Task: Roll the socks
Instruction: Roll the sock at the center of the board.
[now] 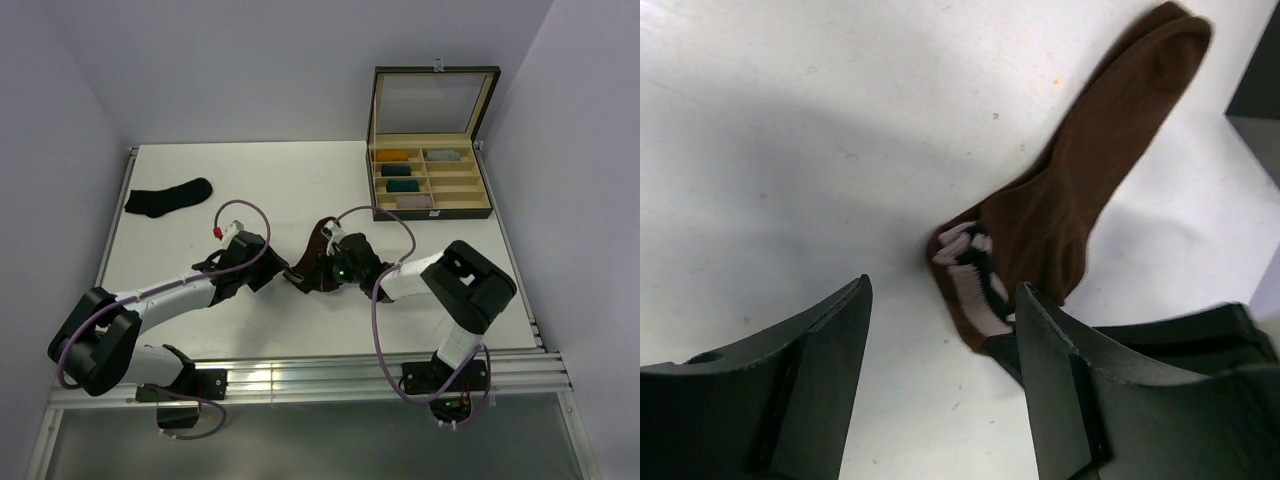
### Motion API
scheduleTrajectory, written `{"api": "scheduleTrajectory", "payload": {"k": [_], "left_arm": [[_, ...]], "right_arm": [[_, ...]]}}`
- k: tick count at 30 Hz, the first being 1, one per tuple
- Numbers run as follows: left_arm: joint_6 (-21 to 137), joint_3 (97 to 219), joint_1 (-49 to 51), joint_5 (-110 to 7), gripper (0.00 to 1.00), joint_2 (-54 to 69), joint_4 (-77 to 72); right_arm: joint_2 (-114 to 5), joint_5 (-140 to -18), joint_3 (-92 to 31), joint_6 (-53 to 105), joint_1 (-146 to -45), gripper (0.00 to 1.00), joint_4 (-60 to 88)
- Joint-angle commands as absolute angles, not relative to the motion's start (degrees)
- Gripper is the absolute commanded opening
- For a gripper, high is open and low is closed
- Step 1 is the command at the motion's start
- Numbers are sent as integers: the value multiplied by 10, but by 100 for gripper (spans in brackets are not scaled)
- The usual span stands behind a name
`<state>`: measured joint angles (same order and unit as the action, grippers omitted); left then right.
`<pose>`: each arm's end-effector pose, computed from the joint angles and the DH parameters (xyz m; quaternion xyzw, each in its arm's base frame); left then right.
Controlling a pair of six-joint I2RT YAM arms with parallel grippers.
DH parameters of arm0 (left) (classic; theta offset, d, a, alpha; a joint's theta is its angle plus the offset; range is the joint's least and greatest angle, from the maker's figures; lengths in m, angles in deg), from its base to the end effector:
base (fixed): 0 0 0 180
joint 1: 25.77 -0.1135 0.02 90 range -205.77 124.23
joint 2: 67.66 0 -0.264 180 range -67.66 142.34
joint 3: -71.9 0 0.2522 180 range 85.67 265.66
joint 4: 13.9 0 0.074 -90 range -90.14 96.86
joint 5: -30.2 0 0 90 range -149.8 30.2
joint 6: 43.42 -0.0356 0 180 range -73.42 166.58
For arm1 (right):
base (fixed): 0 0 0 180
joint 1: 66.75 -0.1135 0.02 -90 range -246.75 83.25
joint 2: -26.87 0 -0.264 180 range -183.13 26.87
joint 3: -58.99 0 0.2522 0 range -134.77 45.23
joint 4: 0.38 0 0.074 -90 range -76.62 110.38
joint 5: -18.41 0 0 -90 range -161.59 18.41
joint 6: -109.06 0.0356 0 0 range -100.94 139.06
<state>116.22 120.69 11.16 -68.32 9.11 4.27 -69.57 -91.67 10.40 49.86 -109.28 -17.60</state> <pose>0.2094 -0.1508 0.1734 -0.2871 0.8799 -0.2573 0.2778 0.2211 0.2194 0.1341 -0.1733 0.8422 0.4127 0.3007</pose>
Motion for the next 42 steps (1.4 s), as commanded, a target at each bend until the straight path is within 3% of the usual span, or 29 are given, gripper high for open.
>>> {"api": "scheduleTrajectory", "payload": {"k": [1, 11, 23, 34, 42], "left_arm": [[1175, 1207, 110, -661, 64, 103, -14], [1185, 1211, 127, -631, 58, 129, -35], [1179, 1196, 139, -631, 58, 121, -52], [1186, 1199, 142, -631, 49, 159, -42], [1178, 1181, 142, -638, 59, 135, -65]], "right_arm": [[-721, -1018, 126, 627, -1066, 0, -256], [-803, -1062, 201, 801, -1023, 0, -437], [-804, -1058, 163, 773, -1023, 0, -349], [-814, -1061, 141, 772, -1018, 0, -309], [-827, -1064, 124, 769, -1009, 0, -270]]}}
